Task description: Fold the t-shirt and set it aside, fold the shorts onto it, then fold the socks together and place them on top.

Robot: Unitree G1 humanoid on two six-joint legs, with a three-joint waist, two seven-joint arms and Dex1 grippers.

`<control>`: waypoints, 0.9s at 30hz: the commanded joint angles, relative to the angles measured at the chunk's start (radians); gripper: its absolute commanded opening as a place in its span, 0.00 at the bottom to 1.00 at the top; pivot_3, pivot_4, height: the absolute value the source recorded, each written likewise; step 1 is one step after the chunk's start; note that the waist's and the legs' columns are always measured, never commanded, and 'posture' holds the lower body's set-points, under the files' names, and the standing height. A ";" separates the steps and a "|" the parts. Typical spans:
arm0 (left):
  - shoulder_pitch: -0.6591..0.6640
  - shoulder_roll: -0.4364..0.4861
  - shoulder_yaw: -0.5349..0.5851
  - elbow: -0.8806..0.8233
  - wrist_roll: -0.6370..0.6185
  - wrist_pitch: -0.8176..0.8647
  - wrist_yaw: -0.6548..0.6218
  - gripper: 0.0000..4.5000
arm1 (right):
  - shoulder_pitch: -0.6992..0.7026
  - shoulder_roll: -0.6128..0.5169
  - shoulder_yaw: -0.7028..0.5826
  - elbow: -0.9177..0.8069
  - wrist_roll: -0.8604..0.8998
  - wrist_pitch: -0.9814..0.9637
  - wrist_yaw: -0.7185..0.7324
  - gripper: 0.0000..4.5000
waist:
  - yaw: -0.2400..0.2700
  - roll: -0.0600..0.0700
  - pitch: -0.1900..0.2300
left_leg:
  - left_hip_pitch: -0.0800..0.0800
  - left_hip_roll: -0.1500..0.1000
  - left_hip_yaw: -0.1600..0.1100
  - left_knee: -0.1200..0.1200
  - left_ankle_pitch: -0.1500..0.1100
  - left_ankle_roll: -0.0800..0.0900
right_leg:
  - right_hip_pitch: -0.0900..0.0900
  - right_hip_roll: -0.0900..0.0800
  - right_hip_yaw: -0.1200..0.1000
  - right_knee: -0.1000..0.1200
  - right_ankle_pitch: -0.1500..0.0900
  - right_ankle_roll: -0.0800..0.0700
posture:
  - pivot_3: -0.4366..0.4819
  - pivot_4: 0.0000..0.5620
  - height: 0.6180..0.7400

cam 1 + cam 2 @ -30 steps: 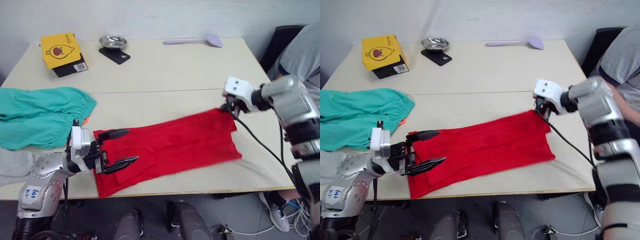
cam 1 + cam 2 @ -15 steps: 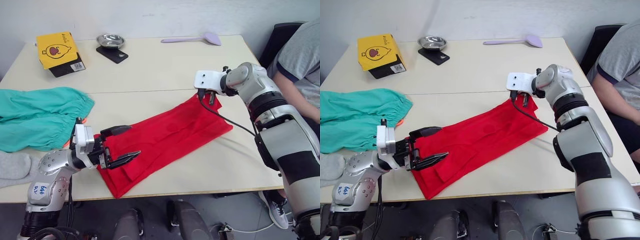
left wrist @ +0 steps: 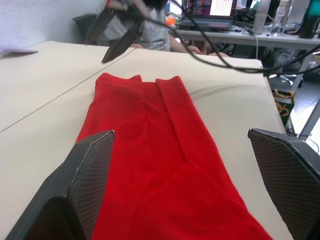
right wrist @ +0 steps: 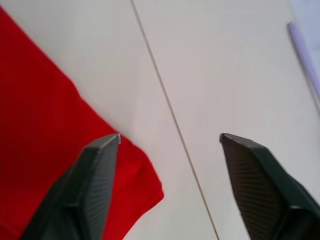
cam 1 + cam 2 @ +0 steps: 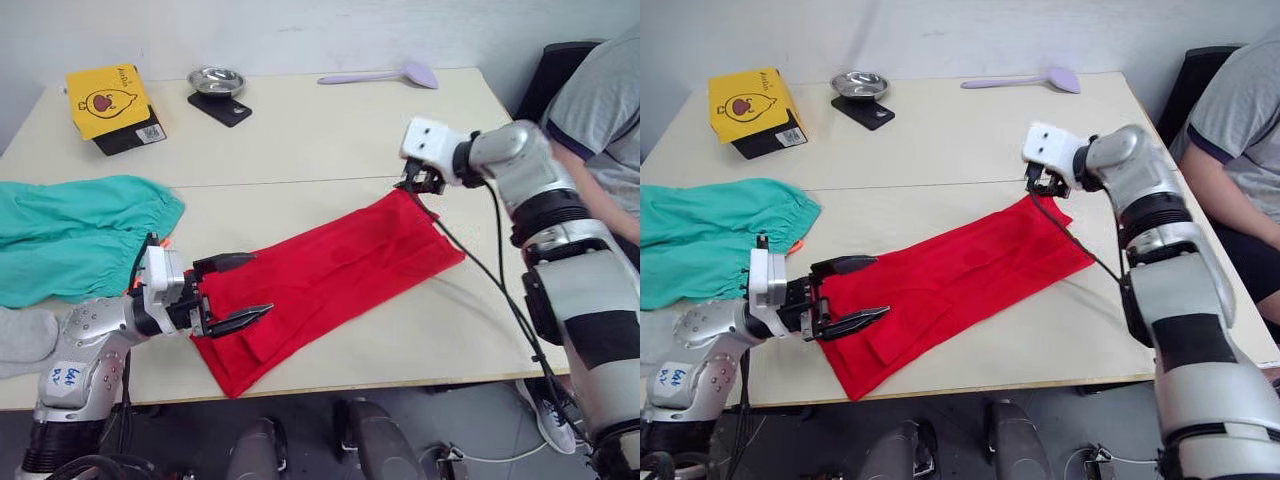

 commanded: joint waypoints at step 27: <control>-0.739 0.053 -0.299 1.021 0.483 -0.008 -0.138 1.00 | 0.872 0.112 -0.816 -1.208 0.724 1.607 -0.581 0.99 | 0.020 -0.002 -0.001 | -0.007 -0.001 0.000 0.001 0.000 0.002 | -0.007 0.001 -0.001 0.001 0.002 0.002 | 0.48 0.27 1.00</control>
